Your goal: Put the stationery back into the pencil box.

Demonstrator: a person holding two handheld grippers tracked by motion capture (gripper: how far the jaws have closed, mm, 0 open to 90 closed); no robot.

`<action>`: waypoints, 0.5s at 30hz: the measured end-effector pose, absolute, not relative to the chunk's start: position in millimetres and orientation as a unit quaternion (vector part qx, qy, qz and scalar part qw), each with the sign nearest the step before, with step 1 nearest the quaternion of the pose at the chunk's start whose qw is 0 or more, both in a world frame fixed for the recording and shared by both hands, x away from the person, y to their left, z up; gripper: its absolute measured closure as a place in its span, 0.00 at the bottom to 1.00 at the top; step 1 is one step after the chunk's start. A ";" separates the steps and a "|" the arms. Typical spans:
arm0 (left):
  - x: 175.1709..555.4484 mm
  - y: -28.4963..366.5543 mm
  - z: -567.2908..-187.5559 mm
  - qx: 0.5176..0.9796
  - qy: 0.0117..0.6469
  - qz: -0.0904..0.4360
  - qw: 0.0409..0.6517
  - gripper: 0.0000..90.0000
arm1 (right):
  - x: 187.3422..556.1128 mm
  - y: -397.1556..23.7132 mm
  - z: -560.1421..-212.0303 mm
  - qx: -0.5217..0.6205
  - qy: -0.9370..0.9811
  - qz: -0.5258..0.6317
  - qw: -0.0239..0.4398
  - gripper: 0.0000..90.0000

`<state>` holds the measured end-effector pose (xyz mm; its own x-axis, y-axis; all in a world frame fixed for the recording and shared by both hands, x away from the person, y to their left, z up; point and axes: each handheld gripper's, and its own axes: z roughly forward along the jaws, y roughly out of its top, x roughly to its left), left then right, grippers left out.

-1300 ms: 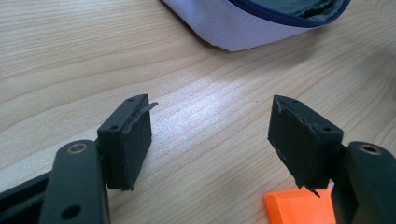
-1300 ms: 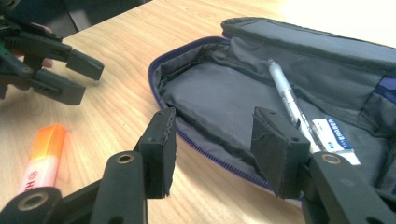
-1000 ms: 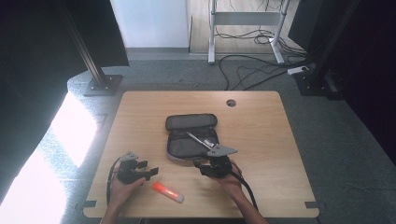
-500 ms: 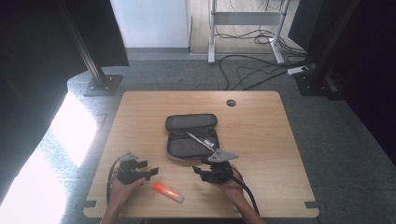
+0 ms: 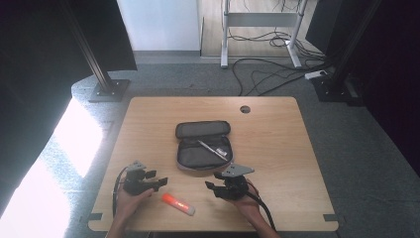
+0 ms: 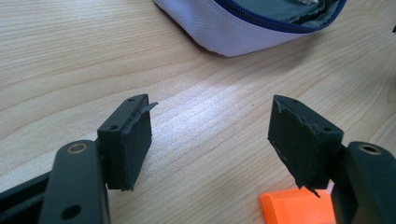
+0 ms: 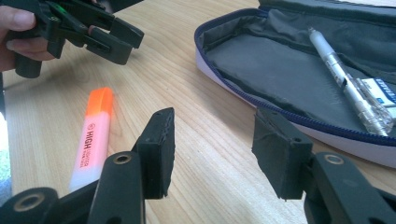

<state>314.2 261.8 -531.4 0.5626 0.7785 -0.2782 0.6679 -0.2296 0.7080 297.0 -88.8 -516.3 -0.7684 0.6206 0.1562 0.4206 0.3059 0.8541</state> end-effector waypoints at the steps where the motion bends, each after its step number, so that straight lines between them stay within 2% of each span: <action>1: 314.2 261.6 -531.4 0.781 0.463 0.067 0.413 0.34 | 296.4 -87.8 -516.5 0.324 0.802 0.492 0.100 0.54; 15: 314.1 261.6 -530.8 0.781 0.462 0.069 0.414 0.34 | 286.5 -70.2 -518.1 0.303 0.813 0.489 0.091 0.53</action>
<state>314.1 261.6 -530.8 0.5637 0.7787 -0.2755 0.6647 -0.2296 0.7109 286.5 -70.2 -518.1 -0.8000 0.5816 0.1476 0.4029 0.3384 0.8504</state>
